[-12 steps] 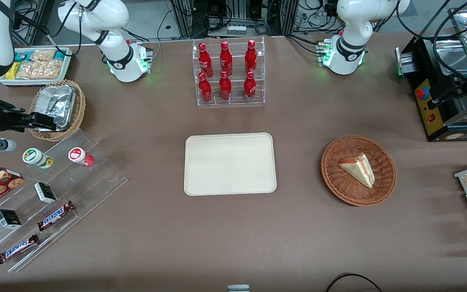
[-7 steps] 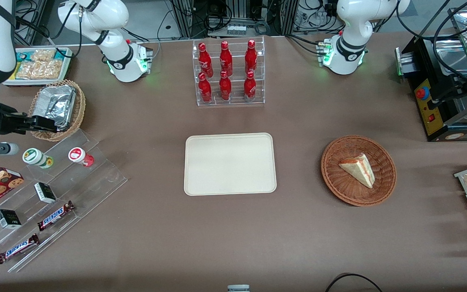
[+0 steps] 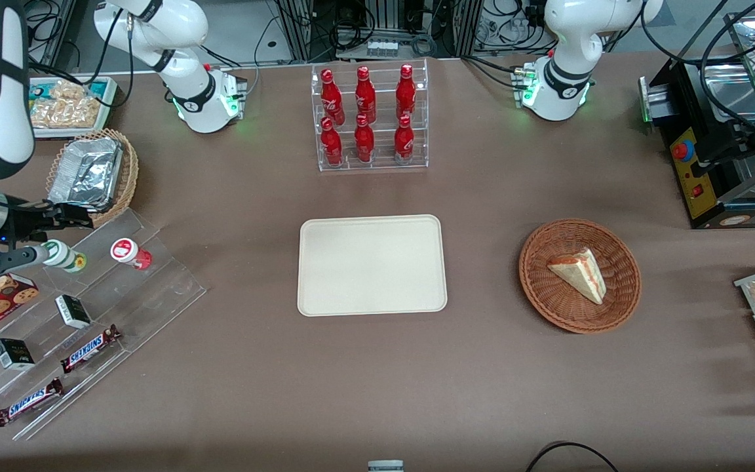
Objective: Place green gum on tray
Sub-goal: 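Move the right gripper down to the green-and-white gum bottle on the acrylic stand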
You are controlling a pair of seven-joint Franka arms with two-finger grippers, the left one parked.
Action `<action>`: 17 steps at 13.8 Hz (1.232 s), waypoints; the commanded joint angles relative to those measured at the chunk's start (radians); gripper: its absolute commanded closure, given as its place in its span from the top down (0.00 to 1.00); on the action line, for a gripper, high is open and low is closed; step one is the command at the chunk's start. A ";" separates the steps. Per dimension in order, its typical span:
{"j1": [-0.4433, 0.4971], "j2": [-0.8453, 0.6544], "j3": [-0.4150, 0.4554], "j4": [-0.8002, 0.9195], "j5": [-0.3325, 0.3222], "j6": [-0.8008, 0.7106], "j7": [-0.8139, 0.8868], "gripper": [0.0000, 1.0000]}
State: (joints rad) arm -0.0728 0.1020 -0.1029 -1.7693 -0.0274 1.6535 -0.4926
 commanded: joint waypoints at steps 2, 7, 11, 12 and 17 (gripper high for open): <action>-0.033 -0.018 0.000 -0.025 -0.017 0.078 -0.281 1.00; -0.133 -0.005 0.002 -0.099 -0.017 0.259 -0.550 1.00; -0.165 -0.008 0.002 -0.146 -0.008 0.314 -0.555 1.00; -0.171 -0.013 0.002 -0.178 -0.006 0.350 -0.555 1.00; -0.185 -0.025 0.002 -0.274 -0.003 0.451 -0.555 1.00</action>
State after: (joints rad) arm -0.2416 0.1071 -0.1076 -1.9904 -0.0275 2.0582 -1.0383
